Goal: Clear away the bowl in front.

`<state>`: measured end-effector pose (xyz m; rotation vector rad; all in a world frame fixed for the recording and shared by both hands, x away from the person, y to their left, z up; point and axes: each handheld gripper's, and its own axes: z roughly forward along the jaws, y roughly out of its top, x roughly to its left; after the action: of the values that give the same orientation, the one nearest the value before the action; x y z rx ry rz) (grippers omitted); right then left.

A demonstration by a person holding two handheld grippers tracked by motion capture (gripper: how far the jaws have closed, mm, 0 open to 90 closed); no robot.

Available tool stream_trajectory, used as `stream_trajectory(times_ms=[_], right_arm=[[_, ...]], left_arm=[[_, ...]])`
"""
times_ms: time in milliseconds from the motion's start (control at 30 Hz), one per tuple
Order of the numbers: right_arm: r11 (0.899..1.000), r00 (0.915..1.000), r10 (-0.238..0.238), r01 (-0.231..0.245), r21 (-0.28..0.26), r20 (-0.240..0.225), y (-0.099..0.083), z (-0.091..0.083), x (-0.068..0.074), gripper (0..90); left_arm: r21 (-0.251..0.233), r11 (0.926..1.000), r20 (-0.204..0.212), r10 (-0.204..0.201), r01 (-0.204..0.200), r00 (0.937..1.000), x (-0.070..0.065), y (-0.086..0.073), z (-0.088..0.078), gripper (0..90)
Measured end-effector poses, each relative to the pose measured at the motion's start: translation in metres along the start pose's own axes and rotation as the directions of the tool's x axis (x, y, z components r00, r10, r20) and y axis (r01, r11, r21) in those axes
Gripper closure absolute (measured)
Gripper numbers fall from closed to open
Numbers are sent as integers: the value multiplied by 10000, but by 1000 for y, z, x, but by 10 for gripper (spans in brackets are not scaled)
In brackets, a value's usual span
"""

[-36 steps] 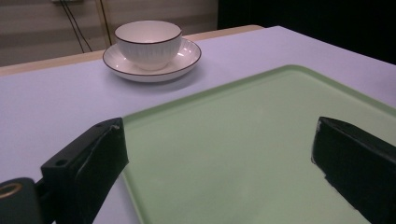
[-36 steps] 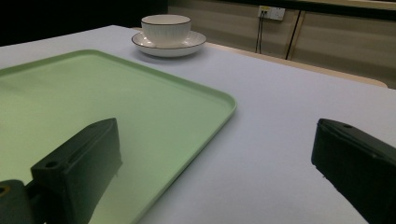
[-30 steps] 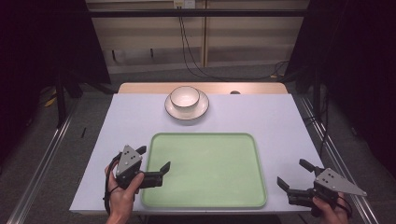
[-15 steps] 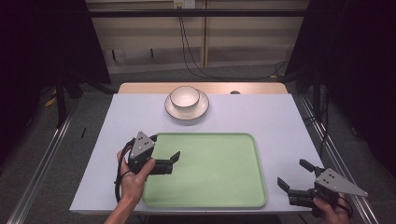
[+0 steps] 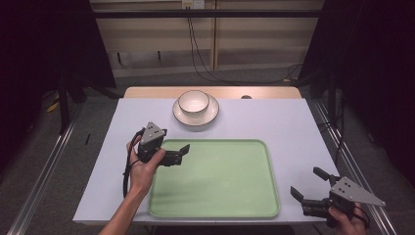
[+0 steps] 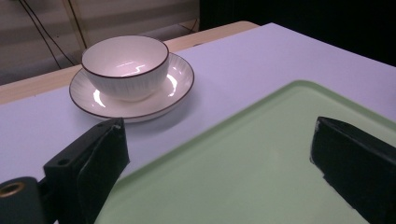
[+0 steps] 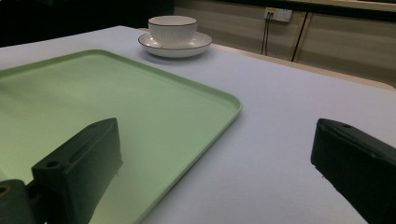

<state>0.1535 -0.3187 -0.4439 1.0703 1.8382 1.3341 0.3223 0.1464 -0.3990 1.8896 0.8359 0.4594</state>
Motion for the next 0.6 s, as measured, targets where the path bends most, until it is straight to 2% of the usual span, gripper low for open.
stream_trajectory(times_ms=[200, 267, 300, 400, 500, 567, 600], right_arm=[[10000, 10000, -19, 20, -41, 71, 0, 0, -1, 15], [10000, 10000, 5, -5, -23, 2, 0, 0, 0, 15], [10000, 10000, 1, -1, -11, 18, 0, 0, 0, 15], [10000, 10000, 10, -10, -26, -3, 0, -1, 0, 15], [10000, 10000, 15, -15, -4, 26, 0, -1, 0, 15], [10000, 10000, 10, -10, 8, -26, -1, 0, 0, 15], [10000, 10000, 31, -31, 26, -9, -1, 0, 0, 15]], left_arm=[[-68, 9993, -11, -359, 359, 9994, 11, 6, 11, 41], [41, 9989, -96, -458, 458, 9989, 13, 7, 16, 41], [147, 9993, -82, -331, 332, 9994, 15, 8, 17, 41], [103, 9988, -198, -483, 485, 9986, 20, 13, 23, 39], [35, 9989, -289, -467, 469, 9985, 23, 16, 27, 44], [194, 9990, -285, -393, 399, 9988, 27, 19, 31, 48], [144, 9988, -427, -470, 477, 9980, 30, 22, 36, 58]])
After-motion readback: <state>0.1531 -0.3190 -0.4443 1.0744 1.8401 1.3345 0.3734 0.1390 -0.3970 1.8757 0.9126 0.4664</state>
